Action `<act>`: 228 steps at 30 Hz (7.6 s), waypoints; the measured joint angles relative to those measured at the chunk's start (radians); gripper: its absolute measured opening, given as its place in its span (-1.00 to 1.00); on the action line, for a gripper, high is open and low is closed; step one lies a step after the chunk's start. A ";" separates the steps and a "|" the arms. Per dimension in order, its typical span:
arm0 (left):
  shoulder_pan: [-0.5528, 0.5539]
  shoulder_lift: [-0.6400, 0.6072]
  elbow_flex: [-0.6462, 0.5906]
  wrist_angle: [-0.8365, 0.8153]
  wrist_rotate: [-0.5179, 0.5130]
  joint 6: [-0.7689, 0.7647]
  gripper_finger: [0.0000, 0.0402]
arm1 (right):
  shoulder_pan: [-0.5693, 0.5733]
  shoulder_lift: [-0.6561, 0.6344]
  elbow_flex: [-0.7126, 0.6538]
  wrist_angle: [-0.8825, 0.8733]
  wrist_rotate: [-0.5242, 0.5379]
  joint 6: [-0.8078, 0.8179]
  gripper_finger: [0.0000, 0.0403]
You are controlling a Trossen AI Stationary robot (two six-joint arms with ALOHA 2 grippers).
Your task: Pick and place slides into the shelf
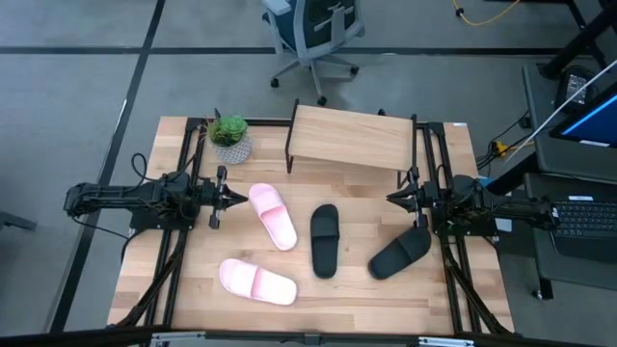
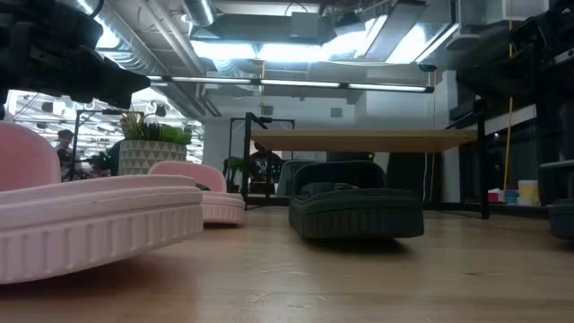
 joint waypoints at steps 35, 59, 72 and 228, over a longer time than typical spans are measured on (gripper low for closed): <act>0.000 0.000 0.000 0.000 0.000 0.058 -0.99 | 0.000 0.000 0.000 0.000 0.000 0.000 -0.82; 0.000 0.000 0.000 0.014 0.007 -0.007 -0.99 | 0.000 0.000 0.000 0.000 0.000 0.000 -0.82; -0.001 0.000 0.000 0.040 -0.036 -0.073 -0.99 | 0.000 0.000 0.000 0.000 0.000 -0.081 -0.82; -0.037 0.080 0.079 0.016 -0.026 -0.229 -1.00 | 0.000 0.175 0.000 0.050 -0.009 -0.127 -0.90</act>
